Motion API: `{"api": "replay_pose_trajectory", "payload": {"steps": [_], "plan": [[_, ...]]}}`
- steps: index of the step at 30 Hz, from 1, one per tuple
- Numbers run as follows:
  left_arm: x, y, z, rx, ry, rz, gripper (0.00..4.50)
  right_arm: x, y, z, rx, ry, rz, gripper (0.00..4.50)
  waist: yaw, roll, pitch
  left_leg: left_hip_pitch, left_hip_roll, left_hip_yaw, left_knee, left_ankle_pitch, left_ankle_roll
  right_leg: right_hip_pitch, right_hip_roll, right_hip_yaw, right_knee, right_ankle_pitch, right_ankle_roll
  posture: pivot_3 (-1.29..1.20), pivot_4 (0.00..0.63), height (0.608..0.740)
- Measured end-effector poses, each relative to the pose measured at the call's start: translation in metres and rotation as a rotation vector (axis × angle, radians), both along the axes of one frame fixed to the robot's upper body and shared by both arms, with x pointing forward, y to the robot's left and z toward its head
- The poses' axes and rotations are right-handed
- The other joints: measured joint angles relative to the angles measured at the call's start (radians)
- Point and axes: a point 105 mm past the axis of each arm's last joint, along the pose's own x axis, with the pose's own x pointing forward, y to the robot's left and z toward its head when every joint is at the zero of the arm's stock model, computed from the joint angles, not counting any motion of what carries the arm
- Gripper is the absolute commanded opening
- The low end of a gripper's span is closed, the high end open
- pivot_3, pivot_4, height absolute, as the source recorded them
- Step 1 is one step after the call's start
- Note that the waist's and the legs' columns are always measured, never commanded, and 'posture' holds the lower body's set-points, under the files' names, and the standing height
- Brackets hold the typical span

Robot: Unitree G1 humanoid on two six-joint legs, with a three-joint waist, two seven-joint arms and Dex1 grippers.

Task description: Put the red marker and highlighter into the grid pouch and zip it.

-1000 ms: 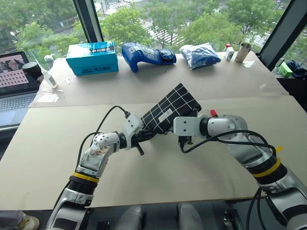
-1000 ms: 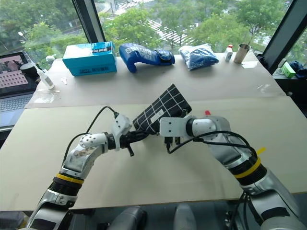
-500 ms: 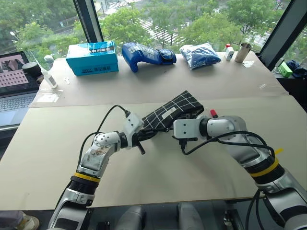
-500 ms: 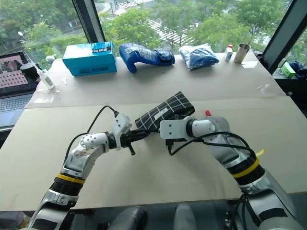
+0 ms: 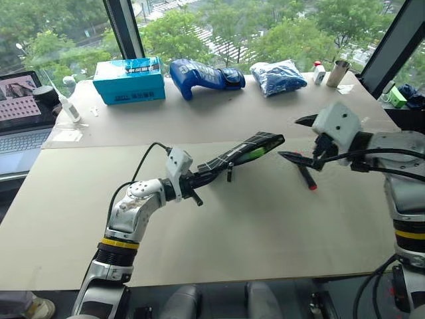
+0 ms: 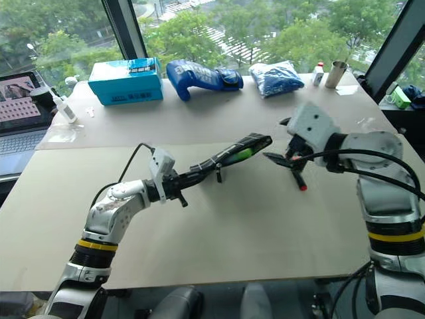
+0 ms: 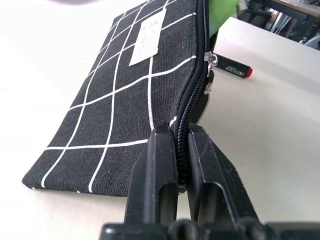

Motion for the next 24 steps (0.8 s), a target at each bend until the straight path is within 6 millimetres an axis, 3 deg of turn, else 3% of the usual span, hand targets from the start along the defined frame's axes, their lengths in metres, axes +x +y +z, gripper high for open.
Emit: {"api": "replay_pose_trajectory", "payload": {"steps": [3,7,13,22,24], "plan": [[0.001,0.003,0.001,-0.003,0.005,0.011,0.00,0.003,-0.019,-0.021,0.088,0.094,-0.142,4.47,-0.004,0.000,0.000,0.000,0.000,0.000,0.000,0.000,0.000,0.000,0.000,0.000,0.001,0.000,0.000,0.00,0.150,0.740],[0.003,0.003,0.008,-0.016,-0.003,0.007,0.00,0.013,-0.024,-0.048,0.196,0.181,-0.304,4.47,-0.003,0.000,0.000,0.000,0.000,0.000,0.000,0.000,0.000,0.000,-0.001,0.001,0.001,0.000,0.000,0.00,0.150,0.740],[0.004,0.004,0.010,-0.024,0.014,0.007,0.00,0.024,-0.035,-0.081,0.172,0.230,-0.463,4.47,-0.004,0.000,0.000,0.000,-0.001,0.001,0.000,0.000,0.000,0.000,-0.002,0.000,0.001,0.000,0.000,0.00,0.150,0.740],[0.007,0.007,0.015,-0.010,0.021,0.009,0.00,0.038,-0.057,-0.113,0.146,0.303,-0.575,4.47,-0.006,0.000,0.000,0.000,-0.001,0.001,0.000,0.000,0.000,0.000,-0.001,0.000,0.001,0.000,0.000,0.00,0.150,0.740],[0.007,0.009,0.015,-0.007,0.026,0.015,0.00,0.042,-0.058,-0.115,0.170,0.316,-0.589,3.95,-0.008,0.000,0.000,0.001,0.000,0.001,0.000,0.000,0.000,0.001,-0.001,0.001,0.001,0.000,0.000,0.00,0.150,0.740]]}}
